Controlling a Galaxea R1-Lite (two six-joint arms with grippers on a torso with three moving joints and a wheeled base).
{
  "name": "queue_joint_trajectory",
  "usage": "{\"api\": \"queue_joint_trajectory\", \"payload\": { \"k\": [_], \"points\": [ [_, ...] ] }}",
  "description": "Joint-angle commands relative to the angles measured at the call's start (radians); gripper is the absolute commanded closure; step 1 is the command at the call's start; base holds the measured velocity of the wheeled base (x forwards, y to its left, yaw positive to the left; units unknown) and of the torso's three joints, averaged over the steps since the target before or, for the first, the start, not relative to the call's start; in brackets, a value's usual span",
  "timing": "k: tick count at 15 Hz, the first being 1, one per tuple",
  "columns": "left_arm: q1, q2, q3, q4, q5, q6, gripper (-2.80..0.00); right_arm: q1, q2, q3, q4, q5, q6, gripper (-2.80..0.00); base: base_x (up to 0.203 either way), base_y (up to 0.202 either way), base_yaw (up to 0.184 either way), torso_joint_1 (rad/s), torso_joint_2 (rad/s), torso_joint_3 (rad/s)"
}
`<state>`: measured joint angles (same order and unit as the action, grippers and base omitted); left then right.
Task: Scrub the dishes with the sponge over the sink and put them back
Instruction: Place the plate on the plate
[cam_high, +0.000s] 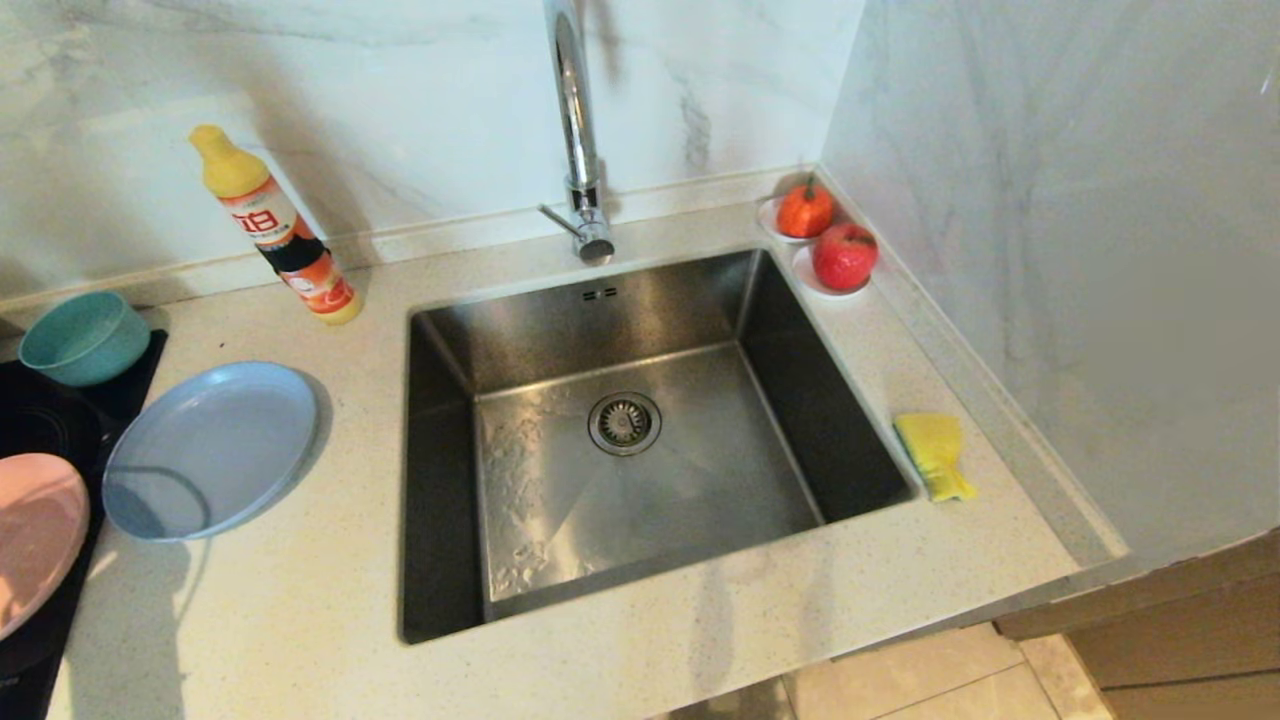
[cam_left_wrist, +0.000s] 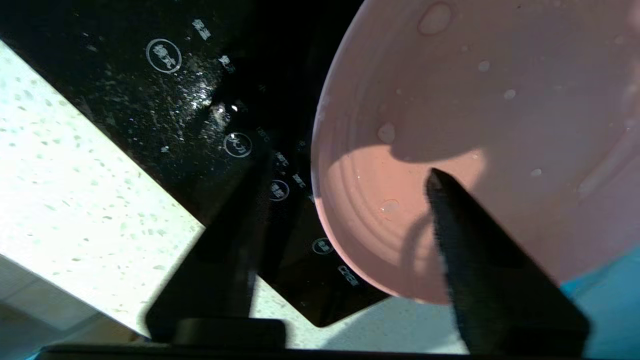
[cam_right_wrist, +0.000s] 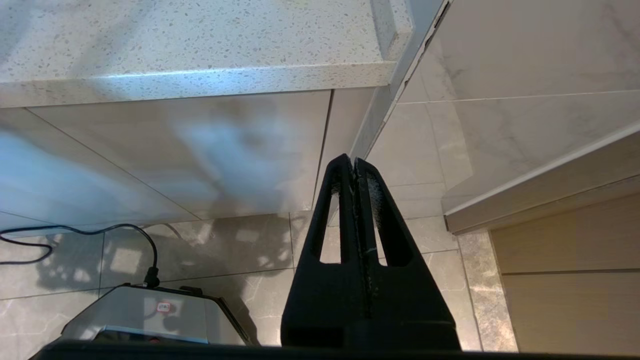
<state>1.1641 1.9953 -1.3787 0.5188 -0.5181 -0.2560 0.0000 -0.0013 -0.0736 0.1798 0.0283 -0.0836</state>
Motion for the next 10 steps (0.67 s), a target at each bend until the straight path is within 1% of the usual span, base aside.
{"api": "queue_joint_trajectory", "payload": {
  "k": [1,2,6,8,10],
  "points": [
    [0.022,0.005,0.004,0.003,-0.081,-0.001,-2.80,0.000,0.001,0.000,0.001,0.001,-0.001,0.00,0.000,0.000,0.000,0.000,0.00,0.000],
    [0.031,0.010,0.004,0.008,-0.126,0.001,-2.80,0.000,0.001,0.000,0.001,0.001,-0.001,0.00,0.000,0.000,0.000,0.000,0.00,0.000],
    [0.037,0.026,0.025,0.002,-0.145,0.011,-2.80,0.000,0.001,0.000,0.001,0.001,-0.001,0.00,0.000,0.000,0.000,0.000,0.00,0.000],
    [0.037,0.032,0.046,-0.002,-0.160,0.044,-2.80,0.000,0.001,0.000,0.001,0.001,-0.001,0.00,0.000,0.000,0.000,0.000,0.00,0.000],
    [0.037,0.042,0.047,-0.015,-0.168,0.052,-2.80,0.000,0.001,0.000,0.001,0.001,-0.001,0.00,0.000,0.000,0.000,0.000,0.00,0.000]
  ]
}}
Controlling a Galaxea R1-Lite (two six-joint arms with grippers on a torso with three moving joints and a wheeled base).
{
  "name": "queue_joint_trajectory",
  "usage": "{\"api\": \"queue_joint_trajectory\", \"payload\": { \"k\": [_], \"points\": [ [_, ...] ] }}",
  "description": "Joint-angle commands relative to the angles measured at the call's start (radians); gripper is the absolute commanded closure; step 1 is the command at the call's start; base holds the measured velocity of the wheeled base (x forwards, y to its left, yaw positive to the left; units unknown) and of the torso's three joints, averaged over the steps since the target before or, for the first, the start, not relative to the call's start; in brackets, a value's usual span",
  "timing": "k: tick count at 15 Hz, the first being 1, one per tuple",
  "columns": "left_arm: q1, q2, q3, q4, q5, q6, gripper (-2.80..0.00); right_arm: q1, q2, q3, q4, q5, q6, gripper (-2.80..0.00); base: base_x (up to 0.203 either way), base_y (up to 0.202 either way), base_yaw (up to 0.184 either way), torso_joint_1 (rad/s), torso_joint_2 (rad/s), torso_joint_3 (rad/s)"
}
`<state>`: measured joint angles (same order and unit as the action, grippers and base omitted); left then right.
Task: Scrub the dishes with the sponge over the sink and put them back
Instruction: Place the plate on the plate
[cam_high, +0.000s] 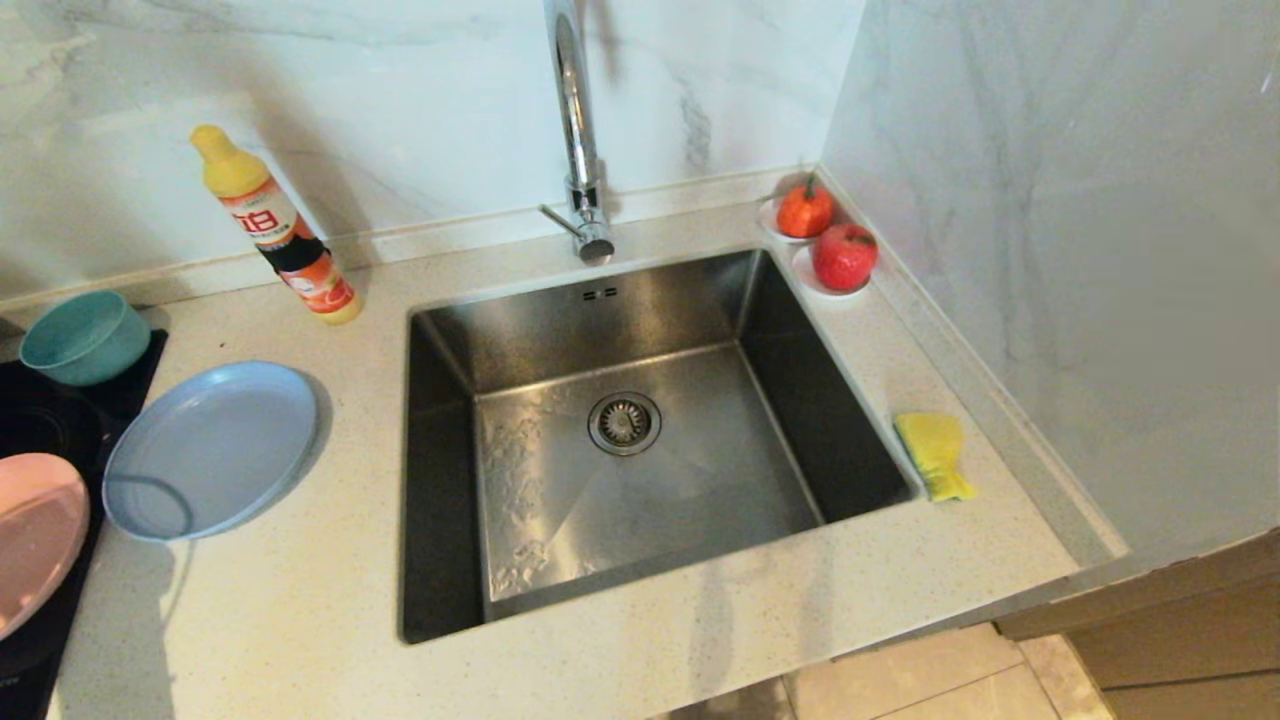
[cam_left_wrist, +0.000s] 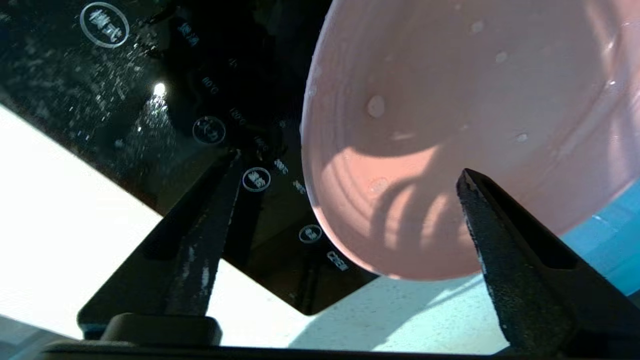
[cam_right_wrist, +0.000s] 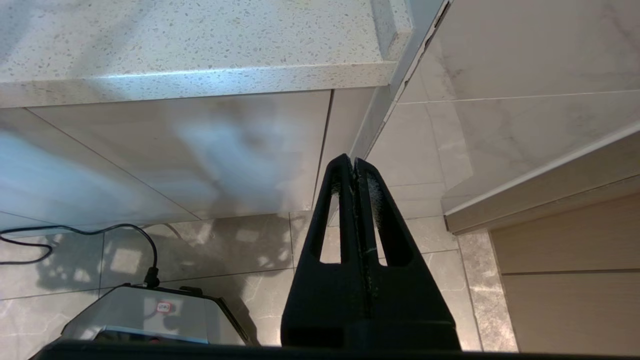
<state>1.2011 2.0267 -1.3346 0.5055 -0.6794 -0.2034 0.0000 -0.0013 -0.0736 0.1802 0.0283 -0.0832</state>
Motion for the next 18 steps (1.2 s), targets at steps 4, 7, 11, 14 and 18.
{"api": "queue_joint_trajectory", "payload": {
  "k": [4,7,11,14,18],
  "points": [
    [0.000,0.006,0.008,-0.009,-0.032,0.001,0.00,0.000,0.001,0.000,0.001,0.001,-0.001,0.00,0.000,0.000,0.000,0.000,0.00,0.000],
    [0.000,0.009,-0.002,-0.019,-0.032,0.001,0.00,0.000,0.001,0.000,0.001,0.001,-0.001,0.00,0.000,0.000,0.000,0.000,0.00,0.000],
    [0.000,0.023,0.013,-0.037,-0.032,0.002,0.00,0.000,0.001,0.000,0.001,0.001,-0.001,0.00,0.000,0.000,0.000,0.000,0.00,0.000],
    [0.000,0.023,0.020,-0.039,-0.032,0.002,0.00,0.000,0.001,0.000,0.001,0.001,-0.001,0.00,0.000,0.000,0.000,0.000,0.00,0.000],
    [0.000,0.010,0.013,-0.037,-0.035,0.001,0.00,0.000,0.001,0.000,0.001,0.001,-0.001,0.00,0.000,0.000,0.000,0.000,0.00,0.000]
  ]
}}
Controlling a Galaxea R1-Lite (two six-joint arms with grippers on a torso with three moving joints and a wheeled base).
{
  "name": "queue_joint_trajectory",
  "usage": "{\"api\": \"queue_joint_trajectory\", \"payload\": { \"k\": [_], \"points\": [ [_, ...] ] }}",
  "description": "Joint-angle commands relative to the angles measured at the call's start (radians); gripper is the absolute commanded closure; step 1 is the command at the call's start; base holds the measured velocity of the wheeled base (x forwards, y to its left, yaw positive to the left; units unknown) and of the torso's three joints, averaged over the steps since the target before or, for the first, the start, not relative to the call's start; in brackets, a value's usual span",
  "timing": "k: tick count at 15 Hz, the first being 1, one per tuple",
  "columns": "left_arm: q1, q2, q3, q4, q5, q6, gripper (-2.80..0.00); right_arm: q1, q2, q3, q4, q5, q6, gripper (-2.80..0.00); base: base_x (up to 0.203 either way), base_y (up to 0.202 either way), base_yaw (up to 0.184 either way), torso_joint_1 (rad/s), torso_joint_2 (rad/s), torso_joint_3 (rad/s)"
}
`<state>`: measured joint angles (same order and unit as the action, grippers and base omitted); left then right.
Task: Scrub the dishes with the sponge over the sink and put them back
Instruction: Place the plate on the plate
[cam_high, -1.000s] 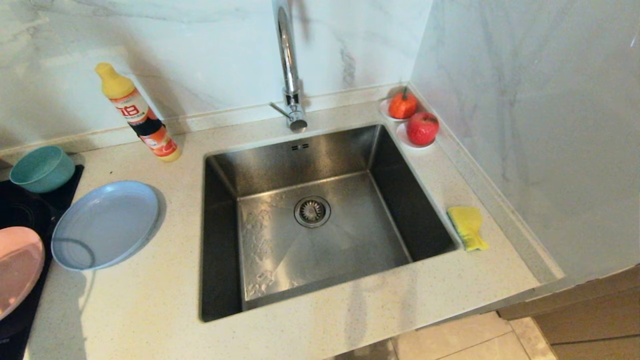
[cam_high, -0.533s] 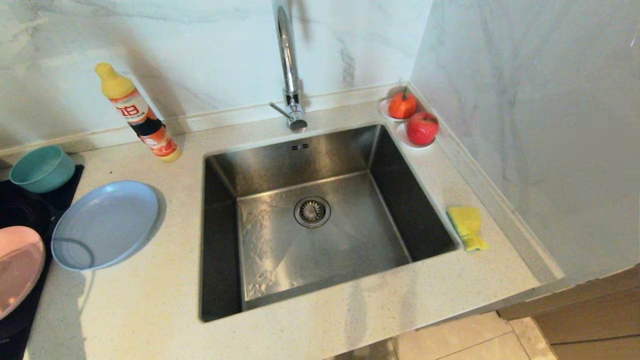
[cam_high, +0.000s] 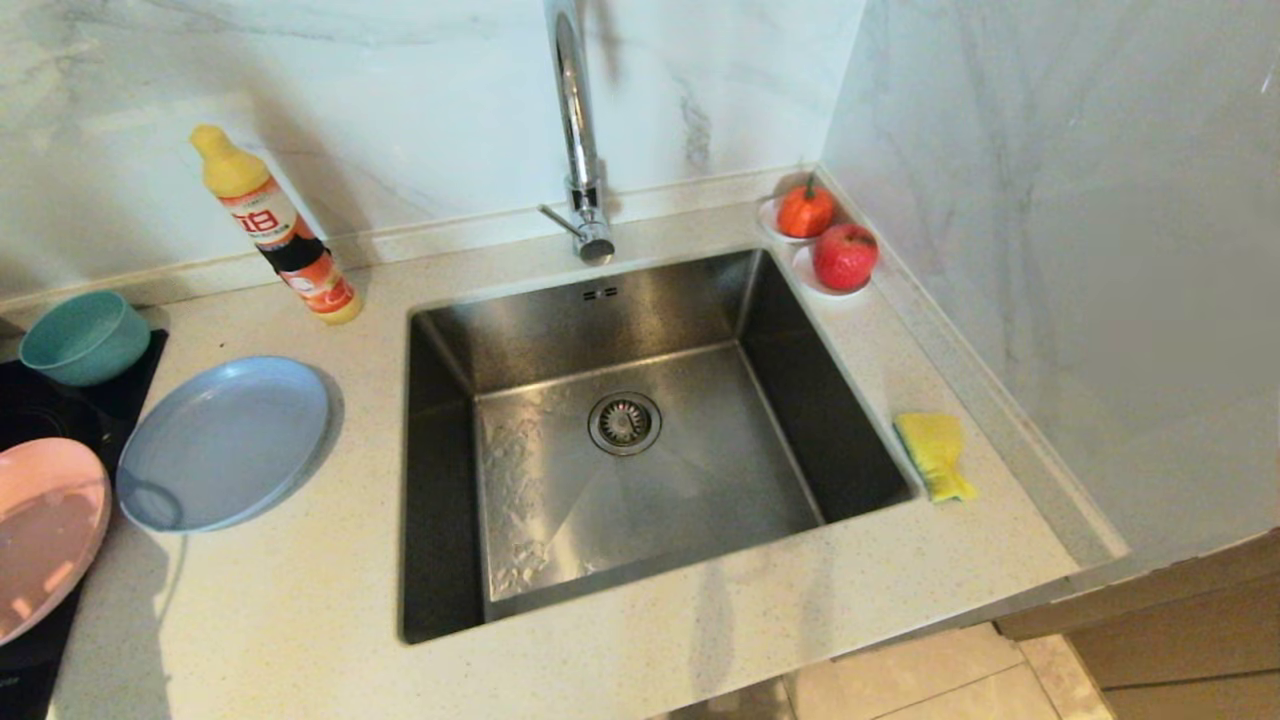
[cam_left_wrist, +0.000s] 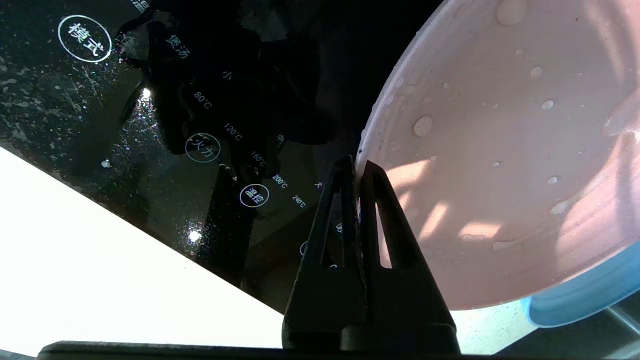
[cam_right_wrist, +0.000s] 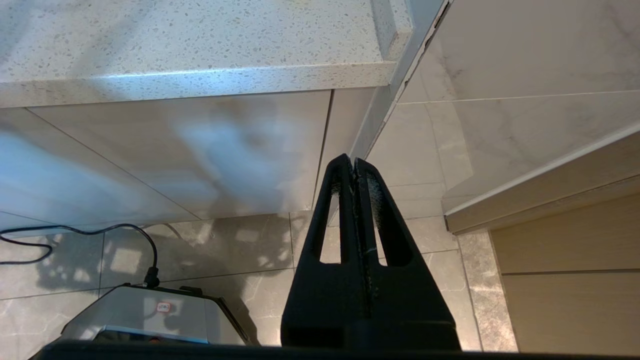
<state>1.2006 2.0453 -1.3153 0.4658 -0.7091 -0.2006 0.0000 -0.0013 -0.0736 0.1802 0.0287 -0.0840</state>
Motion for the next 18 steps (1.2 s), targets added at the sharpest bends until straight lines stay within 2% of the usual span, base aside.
{"api": "queue_joint_trajectory", "payload": {
  "k": [1,6,10,12,15,18],
  "points": [
    [0.000,-0.028,-0.009,0.005,-0.006,-0.003,0.00,0.000,0.001,0.000,0.001,0.000,0.000,0.00,0.000,0.000,0.000,0.000,0.00,0.000],
    [0.000,-0.146,-0.054,0.025,-0.007,-0.021,0.00,0.000,0.001,0.000,0.001,0.000,0.000,0.00,0.000,0.000,0.000,0.000,0.00,0.000],
    [0.000,-0.191,-0.155,0.118,-0.015,-0.019,0.00,0.000,0.001,0.000,0.001,0.000,0.000,0.00,0.000,0.000,0.000,0.000,0.00,0.000],
    [0.000,-0.209,-0.184,0.157,-0.032,-0.018,0.00,0.000,0.001,0.000,0.001,0.000,0.000,0.00,0.000,0.000,0.000,0.000,0.00,0.000],
    [-0.005,-0.253,-0.172,0.225,-0.128,-0.015,0.00,0.000,0.001,0.000,0.001,0.000,0.000,0.00,0.000,0.000,0.000,0.000,0.00,0.000],
    [-0.087,-0.262,-0.169,0.267,-0.137,-0.019,0.00,0.000,0.001,0.000,0.001,0.000,0.000,0.00,0.000,0.000,0.000,0.000,0.00,0.000]
  ]
}}
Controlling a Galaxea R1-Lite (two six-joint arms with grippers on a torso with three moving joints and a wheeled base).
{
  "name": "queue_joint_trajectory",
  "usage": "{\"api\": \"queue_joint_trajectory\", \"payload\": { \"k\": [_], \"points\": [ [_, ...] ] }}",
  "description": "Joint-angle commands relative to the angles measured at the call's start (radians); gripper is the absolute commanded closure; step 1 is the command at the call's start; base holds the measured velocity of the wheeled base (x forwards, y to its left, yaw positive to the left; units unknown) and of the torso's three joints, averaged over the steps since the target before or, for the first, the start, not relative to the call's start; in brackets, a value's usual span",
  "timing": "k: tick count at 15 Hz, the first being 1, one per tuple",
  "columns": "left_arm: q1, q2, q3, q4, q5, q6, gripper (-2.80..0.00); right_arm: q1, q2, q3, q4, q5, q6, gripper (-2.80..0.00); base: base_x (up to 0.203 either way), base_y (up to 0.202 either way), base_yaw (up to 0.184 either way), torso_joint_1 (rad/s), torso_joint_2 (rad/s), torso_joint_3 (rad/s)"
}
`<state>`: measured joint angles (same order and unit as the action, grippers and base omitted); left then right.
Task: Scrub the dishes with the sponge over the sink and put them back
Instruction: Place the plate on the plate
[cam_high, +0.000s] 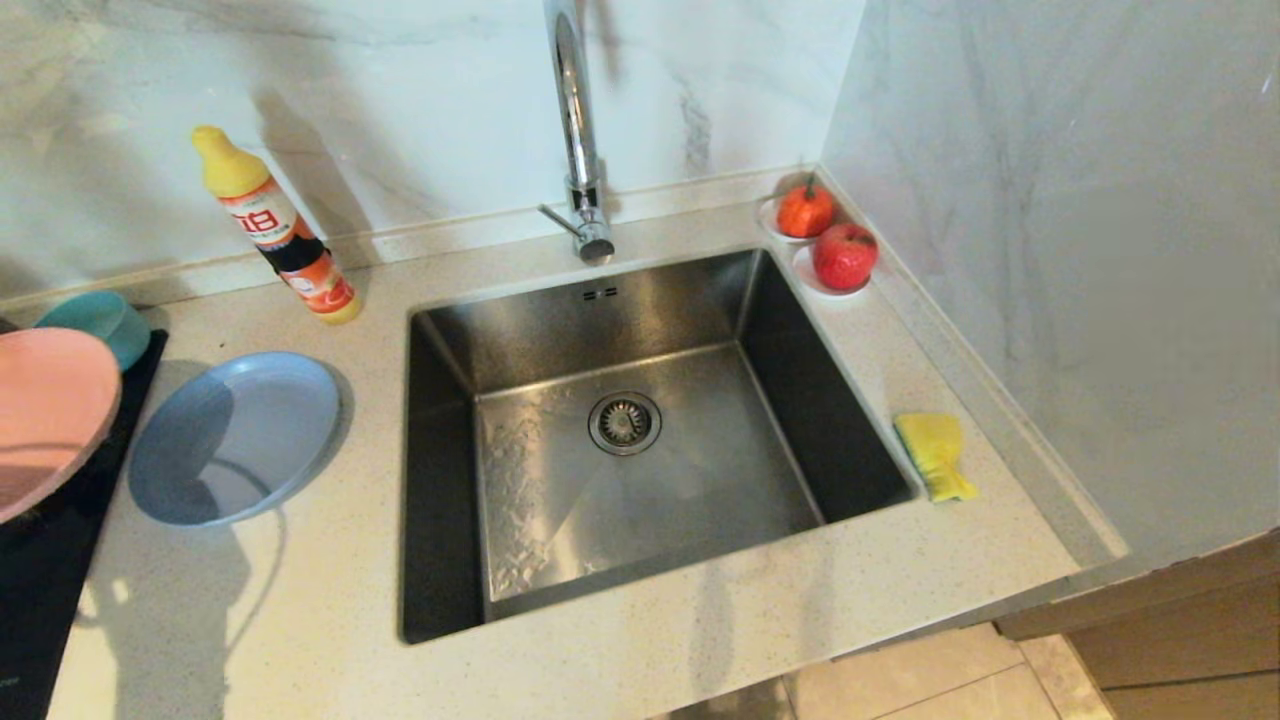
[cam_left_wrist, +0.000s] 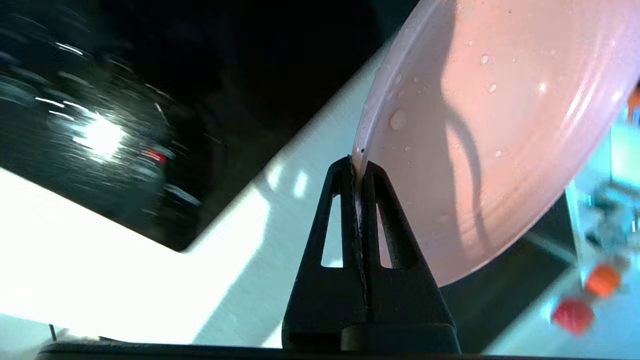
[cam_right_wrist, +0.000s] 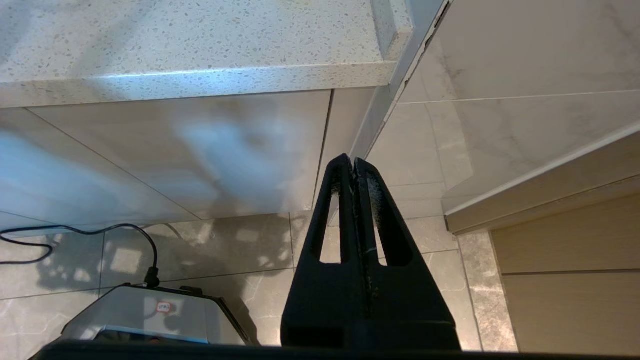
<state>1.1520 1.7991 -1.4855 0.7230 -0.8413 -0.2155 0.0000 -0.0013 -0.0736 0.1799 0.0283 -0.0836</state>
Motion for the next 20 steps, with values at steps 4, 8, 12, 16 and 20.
{"api": "queue_joint_trajectory", "payload": {
  "k": [4,8,12,16,20],
  "points": [
    [-0.162,-0.014,0.009,0.009,0.003,-0.040,0.00,0.000,0.001,0.000,0.001,0.001,-0.001,0.00,0.000,0.000,0.000,0.000,0.00,0.000],
    [-0.288,-0.004,-0.002,-0.004,0.025,-0.086,0.00,0.000,0.001,0.000,0.001,0.001,-0.001,0.00,0.000,0.000,0.000,0.000,0.00,0.000],
    [-0.413,0.056,0.008,-0.136,0.162,-0.196,0.00,0.000,0.001,0.000,0.001,0.001,-0.001,0.00,0.000,0.000,0.000,0.000,0.00,0.000],
    [-0.445,0.099,-0.005,-0.209,0.204,-0.241,0.00,0.000,0.001,0.000,0.001,0.001,-0.001,0.00,0.000,0.000,0.000,0.000,0.00,0.000],
    [-0.466,0.135,-0.001,-0.237,0.214,-0.257,0.00,0.000,0.001,0.000,0.001,0.001,-0.001,0.00,0.000,0.000,0.000,0.000,0.00,0.000]
  ]
}}
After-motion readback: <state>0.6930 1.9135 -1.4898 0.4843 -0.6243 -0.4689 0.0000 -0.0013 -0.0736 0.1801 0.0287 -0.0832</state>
